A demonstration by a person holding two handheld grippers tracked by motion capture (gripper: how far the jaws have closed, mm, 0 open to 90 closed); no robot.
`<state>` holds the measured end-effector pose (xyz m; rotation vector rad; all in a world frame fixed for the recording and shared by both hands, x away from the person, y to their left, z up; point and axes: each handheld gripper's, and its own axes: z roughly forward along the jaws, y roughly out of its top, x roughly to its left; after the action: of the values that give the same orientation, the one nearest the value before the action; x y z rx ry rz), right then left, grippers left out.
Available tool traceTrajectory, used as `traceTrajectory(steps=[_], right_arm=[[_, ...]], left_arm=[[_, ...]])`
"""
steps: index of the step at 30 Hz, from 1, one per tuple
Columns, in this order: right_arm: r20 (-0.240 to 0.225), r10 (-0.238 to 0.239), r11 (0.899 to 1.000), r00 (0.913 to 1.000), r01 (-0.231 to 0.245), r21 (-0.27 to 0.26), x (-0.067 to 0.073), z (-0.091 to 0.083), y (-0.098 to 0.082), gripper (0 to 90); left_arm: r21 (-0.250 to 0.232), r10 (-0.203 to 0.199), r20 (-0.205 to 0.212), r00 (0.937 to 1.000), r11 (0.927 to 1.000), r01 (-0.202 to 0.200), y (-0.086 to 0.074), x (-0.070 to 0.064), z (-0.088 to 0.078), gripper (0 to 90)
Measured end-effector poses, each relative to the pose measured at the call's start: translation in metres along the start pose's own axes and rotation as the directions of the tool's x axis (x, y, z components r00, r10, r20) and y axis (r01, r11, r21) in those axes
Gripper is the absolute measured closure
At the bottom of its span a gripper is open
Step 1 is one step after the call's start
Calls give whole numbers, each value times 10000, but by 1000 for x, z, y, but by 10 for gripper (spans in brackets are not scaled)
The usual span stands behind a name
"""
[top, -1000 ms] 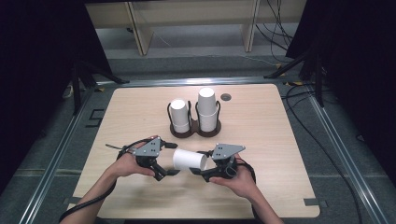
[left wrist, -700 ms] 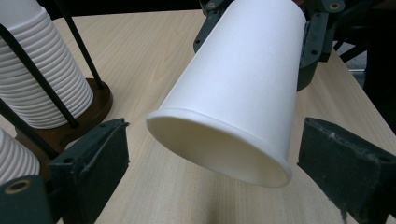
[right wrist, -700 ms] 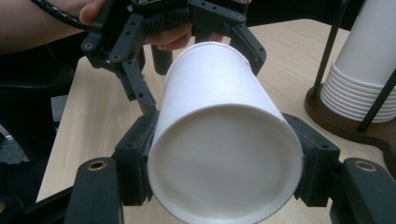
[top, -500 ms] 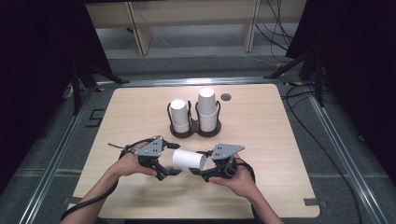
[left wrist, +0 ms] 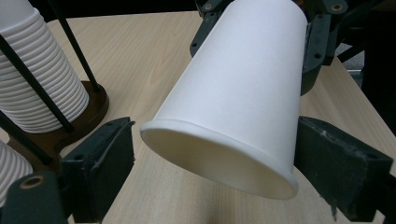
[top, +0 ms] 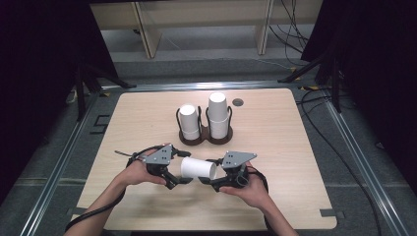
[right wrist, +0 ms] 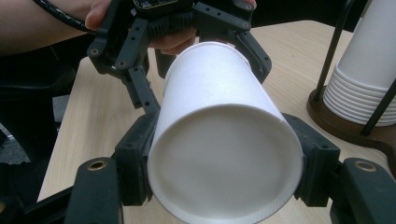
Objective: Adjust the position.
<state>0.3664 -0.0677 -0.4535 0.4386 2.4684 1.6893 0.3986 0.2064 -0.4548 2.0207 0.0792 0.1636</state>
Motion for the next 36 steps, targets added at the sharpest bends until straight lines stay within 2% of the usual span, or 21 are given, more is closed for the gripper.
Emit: traceTrajectory(steps=[1,4,5,12,17,18,20,21,22,24,26,27,28,29,30,31,32,33,34,35,36], right_arm=[[1,4,10000,10000,-4,-5,0,0,0,361],[24,-26,10000,10000,26,-38,0,0,1,360],[109,-131,9999,9999,132,-50,-1,0,1,361],[84,-62,10000,9999,62,-44,0,1,1,360],[-15,-1,10000,10000,1,-81,0,0,2,361],[-19,-28,10000,10000,28,-95,0,0,2,361],[16,-256,9995,9997,256,-158,0,0,2,361],[-23,-259,9995,9997,258,-203,0,1,2,361],[17,-136,9998,9999,136,-156,1,1,2,361],[-26,-248,9996,9997,248,-114,0,1,2,361],[-31,-136,9999,9999,135,-78,1,0,2,360],[-22,-329,9994,9995,329,-134,-1,1,2,361],[-44,-317,9994,9995,316,-144,-1,0,2,360],[-41,-298,9994,9995,297,-193,-1,1,2,359],[-93,-272,9994,9996,270,-233,-1,1,2,358],[-143,-241,9994,9996,237,-268,-2,1,2,356],[-166,-292,9990,9994,286,-352,-2,1,2,355],[-236,-313,9992,9992,307,-264,-3,1,2,354],[-297,-326,9991,9990,318,-262,-3,1,2,353],[-376,-28,9998,9993,21,-176,-2,1,2,351],[-509,-9,9997,9987,-3,-231,-2,2,1,348]], left_arm=[[96,117,-28,9999,9999,-117,0,1,-1,129],[-58,-7,23,10000,10000,7,0,0,0,138],[-40,7,30,10000,10000,-7,0,0,0,139],[137,164,185,9997,9998,-167,1,1,1,143],[-59,2,341,9994,10000,0,0,0,2,152],[111,126,336,9994,9999,-130,0,1,1,156],[75,102,373,9993,9999,-105,0,1,1,163],[-71,-58,433,9990,10000,61,0,0,2,169],[-71,-46,435,9990,10000,49,0,0,2,176],[-65,-52,440,9990,10000,55,0,1,1,184],[-69,-80,440,9990,9999,83,0,1,1,188],[-82,-85,463,9989,9999,89,0,1,0,190],[-94,-85,491,9988,9999,90,0,1,0,194],[-62,93,501,9987,9999,-90,0,2,0,195],[-55,-44,564,9984,10000,47,1,1,-1,198],[35,123,514,9986,9999,-125,1,2,-2,200],[-107,-36,580,9983,9999,42,1,1,-2,202],[-102,50,580,9983,9999,-44,1,2,-3,204],[-229,-30,676,9977,9997,46,1,1,-2,206],[-101,17,621,9981,9999,-10,1,1,-4,208],[49,201,615,9979,9998,-204,1,2,-6,211]])
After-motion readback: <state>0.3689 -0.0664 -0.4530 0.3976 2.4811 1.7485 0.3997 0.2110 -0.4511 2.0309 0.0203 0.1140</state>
